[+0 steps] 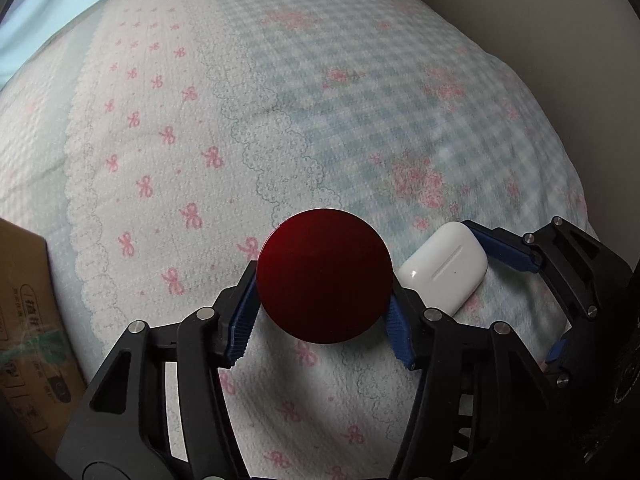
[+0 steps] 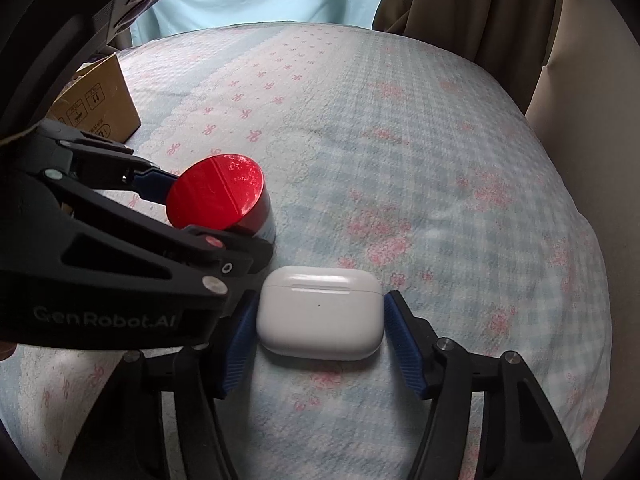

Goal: Organize rigid objects
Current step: 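Carry the red-lidded jar and earbud case over the cardboard box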

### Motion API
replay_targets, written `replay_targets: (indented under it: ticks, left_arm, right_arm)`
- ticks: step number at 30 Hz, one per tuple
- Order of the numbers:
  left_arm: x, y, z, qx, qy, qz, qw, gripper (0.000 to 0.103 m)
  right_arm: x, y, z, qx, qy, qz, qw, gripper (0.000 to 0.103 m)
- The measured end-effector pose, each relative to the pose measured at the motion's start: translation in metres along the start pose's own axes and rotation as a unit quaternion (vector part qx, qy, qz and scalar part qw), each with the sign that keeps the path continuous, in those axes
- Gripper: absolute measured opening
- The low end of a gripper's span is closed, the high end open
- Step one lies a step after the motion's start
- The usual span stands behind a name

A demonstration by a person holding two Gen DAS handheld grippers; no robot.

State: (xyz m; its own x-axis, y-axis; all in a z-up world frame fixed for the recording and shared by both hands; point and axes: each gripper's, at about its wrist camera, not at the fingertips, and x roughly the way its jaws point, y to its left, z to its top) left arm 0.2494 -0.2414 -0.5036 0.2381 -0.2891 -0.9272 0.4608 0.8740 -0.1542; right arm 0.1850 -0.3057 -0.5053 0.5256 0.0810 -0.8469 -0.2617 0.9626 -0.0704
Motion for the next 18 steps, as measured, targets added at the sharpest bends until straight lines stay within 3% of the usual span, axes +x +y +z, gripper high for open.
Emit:
replay_targets:
  ticks: [11, 18]
  left_arm:
    - [-0.022, 0.012, 0.001, -0.020, 0.004, -0.015, 0.9997, 0.052]
    - [-0.083, 0.024, 0.005, -0.038, -0.017, -0.014, 0.9990, 0.052]
  right_arm:
    - [-0.011, -0.001, -0.002, 0.008, 0.010, -0.009, 1.000, 0.056]
    - [-0.047, -0.003, 0.012, 0.019, 0.011, -0.011, 1.000, 0.056]
